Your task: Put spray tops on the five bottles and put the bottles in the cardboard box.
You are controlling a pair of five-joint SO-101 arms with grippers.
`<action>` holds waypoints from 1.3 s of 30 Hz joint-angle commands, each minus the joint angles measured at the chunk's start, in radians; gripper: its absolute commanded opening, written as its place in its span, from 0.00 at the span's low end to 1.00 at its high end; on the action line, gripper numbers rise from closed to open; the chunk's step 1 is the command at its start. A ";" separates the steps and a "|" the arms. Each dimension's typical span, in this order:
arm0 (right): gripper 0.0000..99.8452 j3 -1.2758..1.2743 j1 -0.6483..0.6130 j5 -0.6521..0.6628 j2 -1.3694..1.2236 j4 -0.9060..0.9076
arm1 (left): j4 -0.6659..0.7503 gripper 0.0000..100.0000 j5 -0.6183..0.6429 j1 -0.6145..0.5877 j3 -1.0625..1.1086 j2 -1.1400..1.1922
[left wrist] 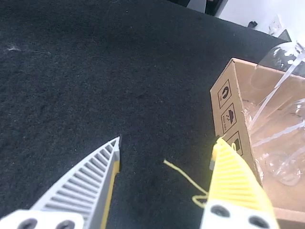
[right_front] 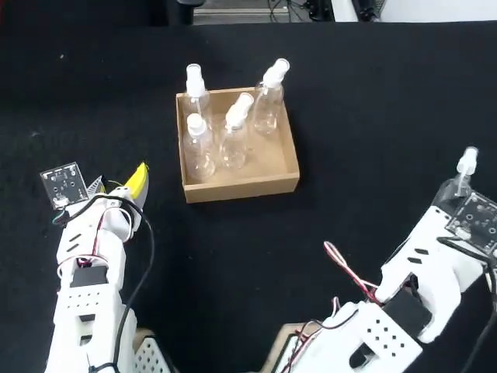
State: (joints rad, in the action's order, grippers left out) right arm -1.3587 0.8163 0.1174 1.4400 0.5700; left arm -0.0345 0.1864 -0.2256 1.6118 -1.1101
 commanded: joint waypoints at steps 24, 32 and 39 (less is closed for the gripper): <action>0.27 1.171 -0.025 -0.037 -1.554 0.296 | 0.014 0.29 -0.011 0.007 -0.010 -0.015; 0.27 1.415 -0.106 -0.034 -1.811 0.411 | 0.014 0.29 -0.011 0.007 -0.010 -0.015; 0.27 1.550 -0.064 -0.011 -1.985 0.482 | 0.014 0.29 -0.011 0.007 -0.010 -0.015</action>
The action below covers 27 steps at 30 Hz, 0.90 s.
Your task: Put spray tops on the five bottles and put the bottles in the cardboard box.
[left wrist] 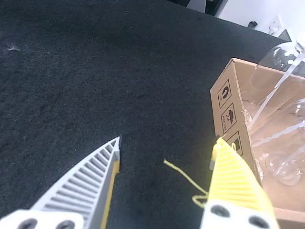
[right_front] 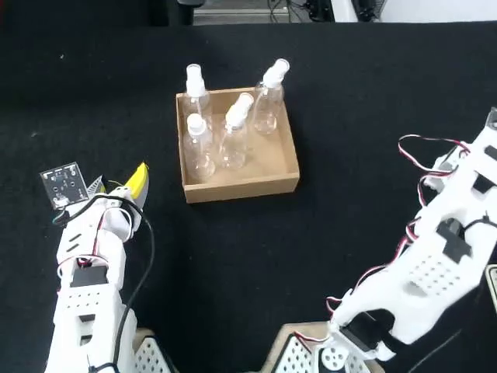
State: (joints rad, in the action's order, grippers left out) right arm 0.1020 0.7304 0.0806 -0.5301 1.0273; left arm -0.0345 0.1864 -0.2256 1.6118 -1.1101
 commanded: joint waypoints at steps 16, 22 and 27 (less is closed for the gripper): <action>0.01 0.182 0.040 0.735 -0.159 -0.020 | 0.014 0.29 -0.011 0.007 -0.010 -0.015; 0.01 -0.030 0.063 0.942 -0.004 -0.031 | 0.014 0.29 -0.011 0.008 -0.010 -0.015; 0.01 -0.386 0.052 1.051 0.271 -0.150 | 0.014 0.29 -0.011 0.008 -0.010 -0.015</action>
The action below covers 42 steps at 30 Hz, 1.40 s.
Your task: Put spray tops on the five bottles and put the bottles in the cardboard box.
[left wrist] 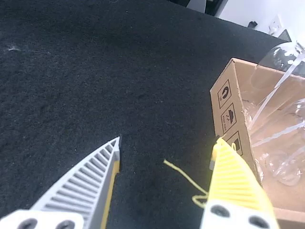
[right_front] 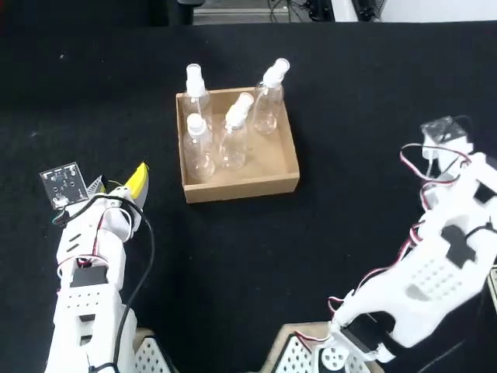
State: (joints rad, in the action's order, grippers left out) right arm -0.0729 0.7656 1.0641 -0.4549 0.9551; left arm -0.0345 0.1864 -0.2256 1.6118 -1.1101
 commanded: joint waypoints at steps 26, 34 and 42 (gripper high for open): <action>0.01 -0.633 0.044 -0.301 1.515 0.333 | -0.741 0.29 -0.141 0.133 -0.456 -0.015; 0.01 -0.599 0.044 -0.451 1.429 0.245 | -0.865 0.29 -0.336 0.133 -0.544 -0.015; 0.01 -0.599 0.107 -0.454 1.345 0.215 | -1.059 0.29 -0.356 0.179 -0.737 -0.015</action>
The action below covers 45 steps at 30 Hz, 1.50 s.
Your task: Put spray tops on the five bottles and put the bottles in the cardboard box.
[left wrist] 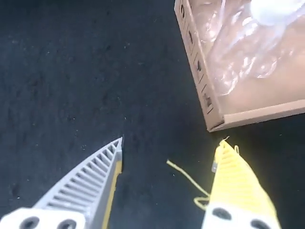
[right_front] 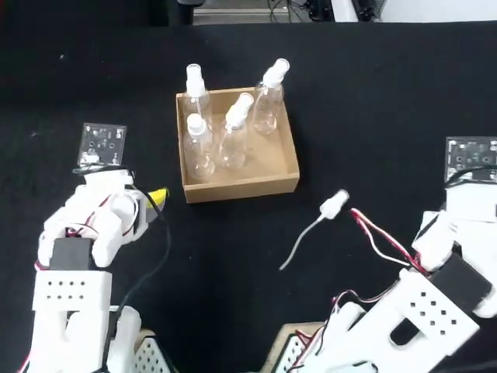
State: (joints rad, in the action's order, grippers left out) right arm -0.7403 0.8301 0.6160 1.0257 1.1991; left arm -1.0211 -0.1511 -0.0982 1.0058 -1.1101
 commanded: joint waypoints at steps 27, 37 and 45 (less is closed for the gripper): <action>0.01 0.358 0.557 0.150 -0.639 -0.135 | 0.473 0.29 -0.058 0.845 -0.331 0.736; 0.01 0.427 0.557 0.158 -0.725 -0.135 | 0.677 0.29 0.031 0.858 -0.627 1.157; 0.01 0.421 0.555 0.158 -0.725 -0.135 | 0.675 0.29 0.031 0.852 -0.880 1.393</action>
State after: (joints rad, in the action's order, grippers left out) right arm -0.3828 1.3686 0.7679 0.3015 1.0886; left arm -0.3629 -0.1281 0.7518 0.2555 0.2509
